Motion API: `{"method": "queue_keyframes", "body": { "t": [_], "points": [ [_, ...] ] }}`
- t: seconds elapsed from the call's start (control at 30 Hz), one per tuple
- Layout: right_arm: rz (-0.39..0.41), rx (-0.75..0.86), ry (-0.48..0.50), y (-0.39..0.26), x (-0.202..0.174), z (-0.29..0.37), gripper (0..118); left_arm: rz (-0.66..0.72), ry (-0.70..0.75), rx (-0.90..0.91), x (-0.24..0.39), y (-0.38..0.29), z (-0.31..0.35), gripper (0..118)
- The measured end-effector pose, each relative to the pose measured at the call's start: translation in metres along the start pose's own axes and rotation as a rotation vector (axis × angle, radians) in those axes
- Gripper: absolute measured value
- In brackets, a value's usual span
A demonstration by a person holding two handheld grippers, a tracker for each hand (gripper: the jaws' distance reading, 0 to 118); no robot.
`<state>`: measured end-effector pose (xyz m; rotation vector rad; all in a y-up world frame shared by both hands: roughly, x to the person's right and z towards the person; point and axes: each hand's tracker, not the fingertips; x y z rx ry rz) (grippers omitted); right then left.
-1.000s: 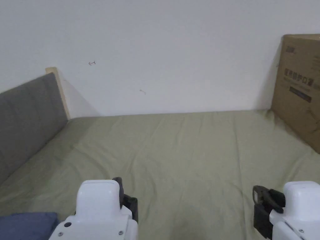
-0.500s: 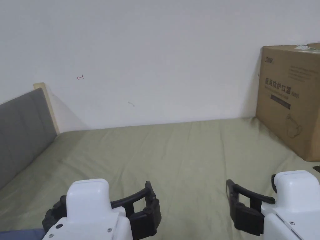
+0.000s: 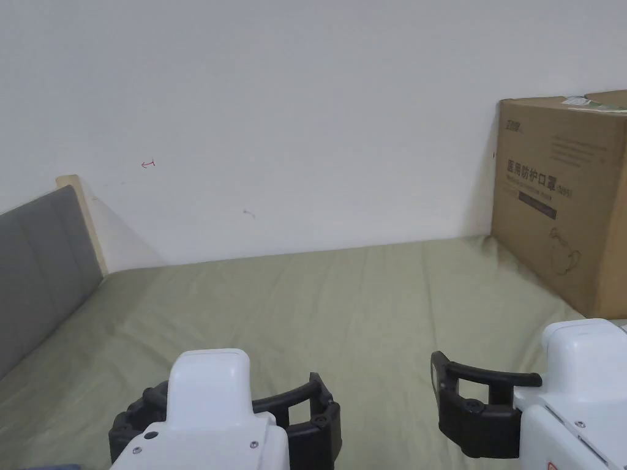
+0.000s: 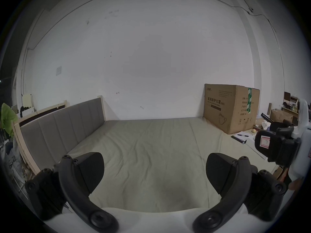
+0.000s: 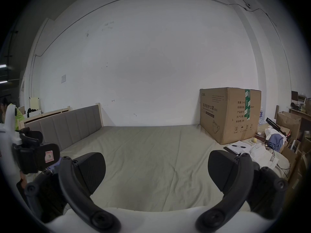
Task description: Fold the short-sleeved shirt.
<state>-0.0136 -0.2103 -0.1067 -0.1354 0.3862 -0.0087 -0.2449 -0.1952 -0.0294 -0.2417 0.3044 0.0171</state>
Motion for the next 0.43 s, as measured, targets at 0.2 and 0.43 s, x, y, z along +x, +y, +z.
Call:
{"method": "queue_keyframes", "body": {
  "t": [0.2,0.43],
  "points": [
    [-0.01,-0.02,-0.01,-0.0048,0.0035,-0.0037,118,-0.02,0.023,0.004,-0.0008,0.0002,0.0036,118],
    [0.004,-0.029,-0.007,-0.0073,0.001,-0.005,118,0.018,0.038,-0.003,-0.0094,-0.001,0.0009,118]
  ]
}}
